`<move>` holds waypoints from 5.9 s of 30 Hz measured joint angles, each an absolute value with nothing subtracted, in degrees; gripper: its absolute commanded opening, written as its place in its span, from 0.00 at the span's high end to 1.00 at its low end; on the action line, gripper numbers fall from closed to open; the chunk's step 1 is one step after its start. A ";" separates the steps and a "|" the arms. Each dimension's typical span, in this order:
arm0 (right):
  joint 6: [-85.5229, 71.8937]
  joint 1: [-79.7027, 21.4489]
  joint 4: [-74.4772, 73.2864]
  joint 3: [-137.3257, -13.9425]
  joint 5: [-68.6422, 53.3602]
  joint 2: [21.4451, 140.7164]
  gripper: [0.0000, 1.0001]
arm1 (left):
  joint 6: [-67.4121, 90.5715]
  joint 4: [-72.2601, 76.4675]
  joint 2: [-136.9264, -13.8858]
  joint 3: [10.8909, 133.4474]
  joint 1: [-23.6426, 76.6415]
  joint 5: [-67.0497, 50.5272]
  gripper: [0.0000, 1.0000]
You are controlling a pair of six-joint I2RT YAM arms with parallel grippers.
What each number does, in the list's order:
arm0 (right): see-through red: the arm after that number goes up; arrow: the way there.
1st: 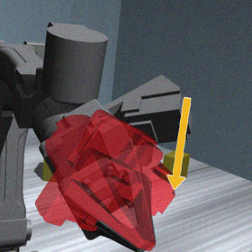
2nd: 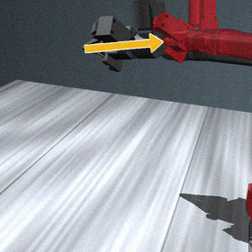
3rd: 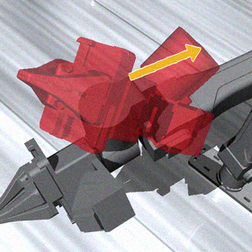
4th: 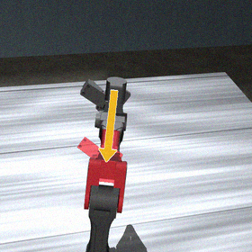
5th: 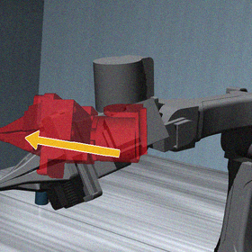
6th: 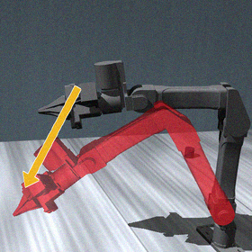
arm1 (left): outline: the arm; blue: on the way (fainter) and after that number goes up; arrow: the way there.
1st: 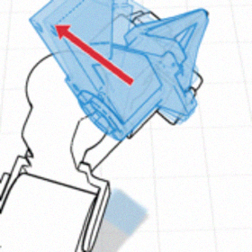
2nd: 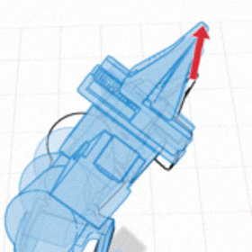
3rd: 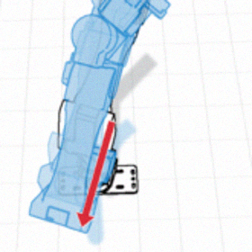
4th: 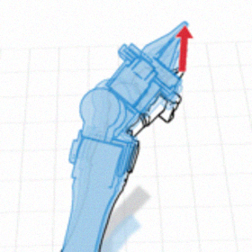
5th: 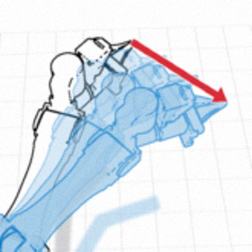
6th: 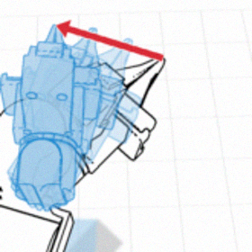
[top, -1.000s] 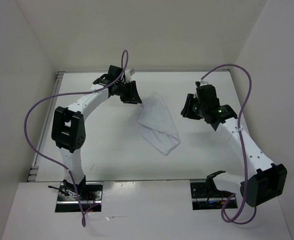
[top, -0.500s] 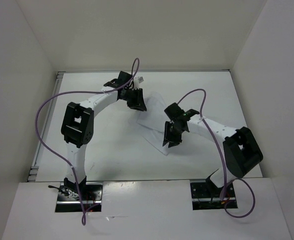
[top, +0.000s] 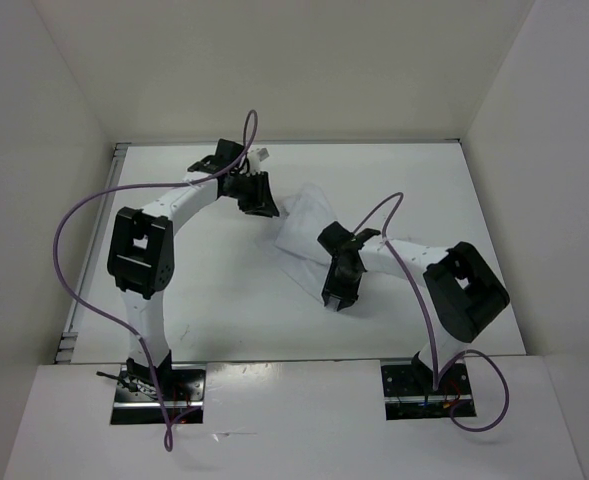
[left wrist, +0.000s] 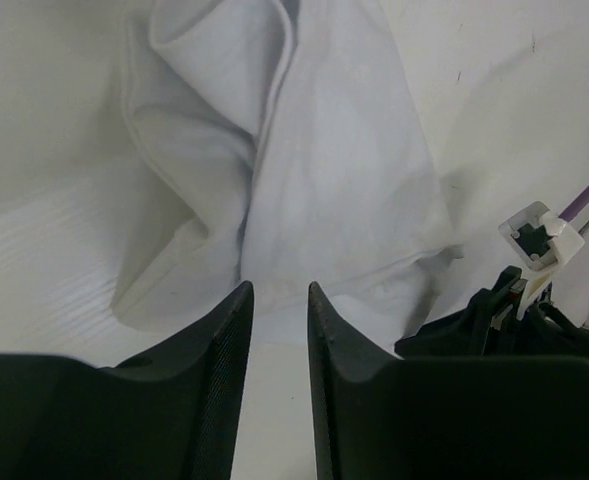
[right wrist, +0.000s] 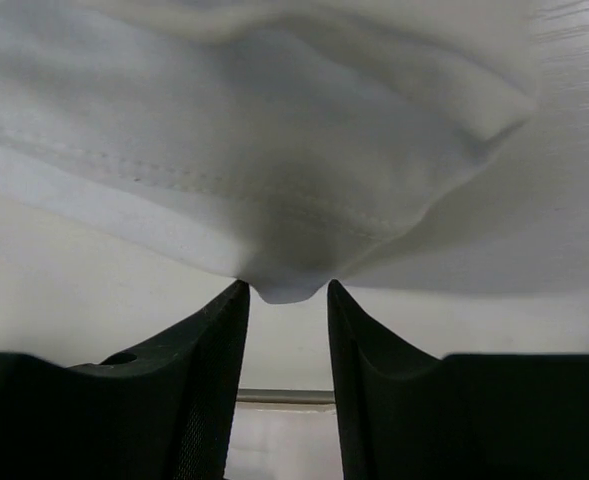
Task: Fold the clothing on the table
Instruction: Flatten the skirt out
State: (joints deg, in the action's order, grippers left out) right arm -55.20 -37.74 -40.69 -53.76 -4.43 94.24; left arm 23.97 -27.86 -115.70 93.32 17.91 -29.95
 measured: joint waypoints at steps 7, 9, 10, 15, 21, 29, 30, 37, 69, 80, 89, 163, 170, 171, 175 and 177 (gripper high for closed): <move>-59.33 -37.71 -41.76 -53.32 -0.47 92.86 0.57 | 23.92 -27.51 -114.83 91.61 16.32 -29.95 0.64; -60.27 -37.32 -41.80 -52.49 0.12 91.35 0.57 | 23.90 -27.44 -114.67 91.50 16.29 -30.00 0.64; -60.60 -37.19 -41.76 -52.03 0.38 90.72 0.57 | 23.90 -27.44 -114.65 91.48 16.19 -30.02 0.64; -61.82 -36.53 -41.41 -51.16 1.52 91.07 0.68 | 23.90 -27.42 -114.48 91.48 15.92 -30.13 0.64; -61.91 -36.34 -39.70 -52.90 0.75 94.70 1.00 | 23.77 -27.00 -112.46 89.27 14.85 -30.13 0.63; -61.93 -36.38 -45.30 -57.52 7.22 97.41 1.00 | 18.50 -28.95 -111.46 85.71 14.31 -29.47 0.44; -61.93 -36.38 -46.04 -57.71 8.80 97.43 1.00 | 17.67 -29.39 -111.46 85.60 14.31 -29.15 0.44; -61.89 -35.38 -49.10 -57.84 13.54 97.32 1.00 | 13.45 -29.15 -111.48 83.44 14.31 -27.44 0.48; -58.19 -32.25 -49.25 -58.15 14.22 97.47 1.00 | 13.87 -18.57 -119.52 78.30 16.05 -39.33 0.72; -56.62 -31.97 -52.10 -61.87 15.97 97.30 1.00 | 15.29 -23.53 -121.14 83.85 18.15 -40.16 1.00; -45.12 -22.76 -55.79 -91.20 20.91 90.28 1.00 | 18.06 -27.70 -109.95 103.81 12.32 -44.80 1.00; -18.55 -9.85 -45.95 -110.87 -3.33 88.53 1.00 | 25.74 -26.55 -102.98 112.64 5.65 -53.12 0.99; -21.61 -9.91 -43.20 -80.05 -8.54 80.40 1.00 | 25.65 -20.53 -93.60 83.20 5.85 -53.60 0.99; -22.37 -10.11 -43.53 -75.72 -9.63 80.18 1.00 | 25.65 -20.71 -93.34 79.00 5.98 -53.30 0.99; -25.39 -11.86 -48.73 -63.05 -14.63 78.15 1.00 | 25.34 -23.18 -92.23 63.31 7.01 -51.66 0.98; -26.61 -13.45 -52.51 -60.86 -16.27 75.31 1.00 | 24.91 -26.02 -89.69 58.85 7.29 -50.96 0.98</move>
